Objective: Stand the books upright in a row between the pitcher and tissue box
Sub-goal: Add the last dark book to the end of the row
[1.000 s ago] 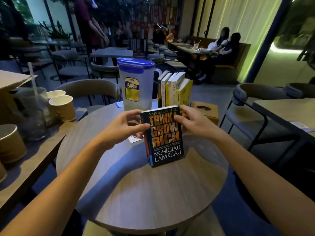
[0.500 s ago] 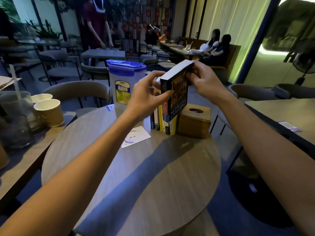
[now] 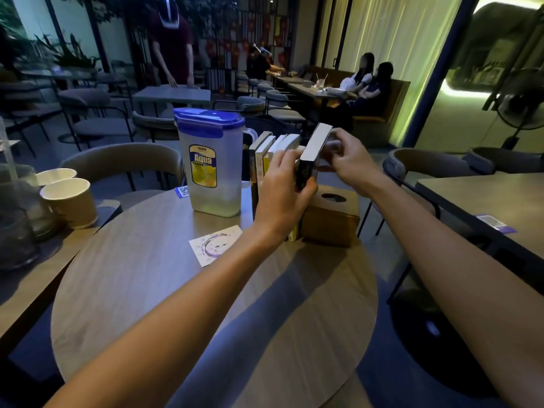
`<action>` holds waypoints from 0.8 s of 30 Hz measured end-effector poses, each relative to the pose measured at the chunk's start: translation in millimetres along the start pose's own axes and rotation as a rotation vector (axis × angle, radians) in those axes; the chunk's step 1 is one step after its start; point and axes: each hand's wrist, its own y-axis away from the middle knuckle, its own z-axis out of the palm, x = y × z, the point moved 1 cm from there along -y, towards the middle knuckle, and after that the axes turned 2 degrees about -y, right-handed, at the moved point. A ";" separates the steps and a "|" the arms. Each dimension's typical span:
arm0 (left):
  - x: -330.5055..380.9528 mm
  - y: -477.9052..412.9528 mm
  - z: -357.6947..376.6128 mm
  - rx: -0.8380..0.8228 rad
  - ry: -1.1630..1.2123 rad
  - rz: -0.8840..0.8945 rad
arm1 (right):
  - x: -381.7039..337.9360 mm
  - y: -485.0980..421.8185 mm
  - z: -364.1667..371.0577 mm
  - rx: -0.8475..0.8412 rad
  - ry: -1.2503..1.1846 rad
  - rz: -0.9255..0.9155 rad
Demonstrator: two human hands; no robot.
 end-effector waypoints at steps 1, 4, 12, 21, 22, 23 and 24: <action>0.8 -0.2 2.6 0.018 -0.029 -0.004 | 3.1 0.8 1.2 0.005 0.047 0.031; 3.3 0.5 8.7 0.051 -0.087 0.000 | 17.5 4.8 6.4 -0.013 0.291 0.166; 6.6 -6.5 17.2 0.021 -0.118 -0.001 | 37.7 12.3 13.8 -0.219 0.742 0.178; 0.9 -13.5 15.5 0.053 -0.112 -0.065 | 68.3 3.4 -0.8 -0.218 0.843 0.303; 1.4 -13.4 16.3 0.050 -0.118 -0.062 | 69.7 2.7 -2.4 -0.218 0.842 0.302; 2.3 -13.1 17.4 0.048 -0.128 -0.054 | 70.4 2.3 -3.6 -0.219 0.839 0.302; 3.0 -12.8 18.2 0.047 -0.137 -0.044 | 70.9 2.0 -4.4 -0.223 0.836 0.303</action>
